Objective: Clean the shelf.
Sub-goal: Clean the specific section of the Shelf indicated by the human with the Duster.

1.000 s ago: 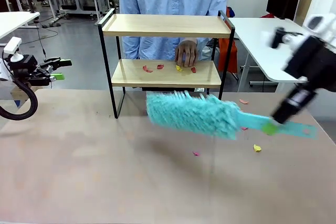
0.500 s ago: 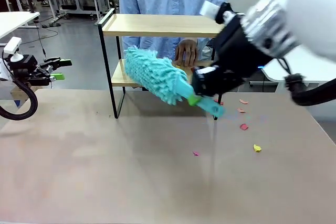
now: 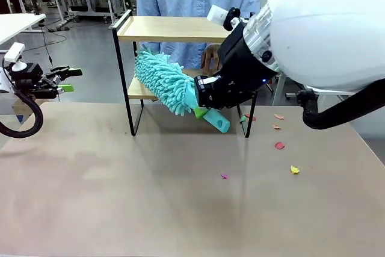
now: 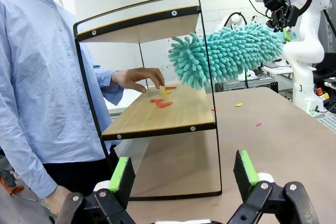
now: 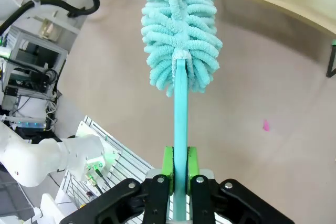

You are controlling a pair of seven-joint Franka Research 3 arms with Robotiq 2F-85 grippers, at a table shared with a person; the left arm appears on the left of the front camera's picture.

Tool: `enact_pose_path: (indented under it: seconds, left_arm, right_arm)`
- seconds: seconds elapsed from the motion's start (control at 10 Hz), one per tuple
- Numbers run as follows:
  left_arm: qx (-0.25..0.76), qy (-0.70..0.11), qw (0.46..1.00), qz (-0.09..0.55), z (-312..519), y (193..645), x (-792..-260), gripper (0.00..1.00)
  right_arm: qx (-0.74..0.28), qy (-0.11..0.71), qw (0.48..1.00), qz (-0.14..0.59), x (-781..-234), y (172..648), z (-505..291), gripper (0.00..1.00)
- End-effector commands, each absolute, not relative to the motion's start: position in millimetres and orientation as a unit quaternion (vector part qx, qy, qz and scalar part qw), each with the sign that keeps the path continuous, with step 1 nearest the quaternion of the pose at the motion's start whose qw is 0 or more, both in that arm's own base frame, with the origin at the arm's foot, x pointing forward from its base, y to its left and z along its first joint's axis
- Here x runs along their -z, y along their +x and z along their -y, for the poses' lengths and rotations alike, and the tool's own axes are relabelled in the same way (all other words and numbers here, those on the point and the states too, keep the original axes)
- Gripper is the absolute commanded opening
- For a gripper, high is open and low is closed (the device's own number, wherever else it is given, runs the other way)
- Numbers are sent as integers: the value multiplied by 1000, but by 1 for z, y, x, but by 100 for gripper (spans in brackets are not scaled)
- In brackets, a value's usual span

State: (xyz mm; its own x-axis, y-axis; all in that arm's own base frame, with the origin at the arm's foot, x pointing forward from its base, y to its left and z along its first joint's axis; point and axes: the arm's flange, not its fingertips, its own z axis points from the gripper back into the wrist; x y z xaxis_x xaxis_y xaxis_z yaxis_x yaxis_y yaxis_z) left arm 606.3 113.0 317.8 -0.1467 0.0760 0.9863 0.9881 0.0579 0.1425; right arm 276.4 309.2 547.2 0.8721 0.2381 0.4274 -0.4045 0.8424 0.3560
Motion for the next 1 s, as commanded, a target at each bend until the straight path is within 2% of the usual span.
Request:
enact_pose_path:
  seconds: [0.0, 0.2, 0.3, 0.5, 0.9]
  left_arm:
    - [504, -465, 451, 571, -113, 605, -321, 100]
    - [504, -465, 451, 571, -113, 605, -321, 100]
    - [504, -465, 451, 571, -113, 605, -321, 100]
    - [504, -465, 451, 571, -113, 605, -321, 100]
    - [504, -465, 451, 571, -113, 605, -321, 100]
  right_arm:
    - [-170, 219, 942, 190, -551, 270, -301, 13]
    - [-146, 198, 949, 199, -548, 282, -329, 13]
    - [-74, 147, 957, 237, -550, 298, -375, 13]
    - [-40, 116, 957, 263, -547, 328, -434, 13]
    - [-24, 120, 958, 259, -532, 371, -509, 13]
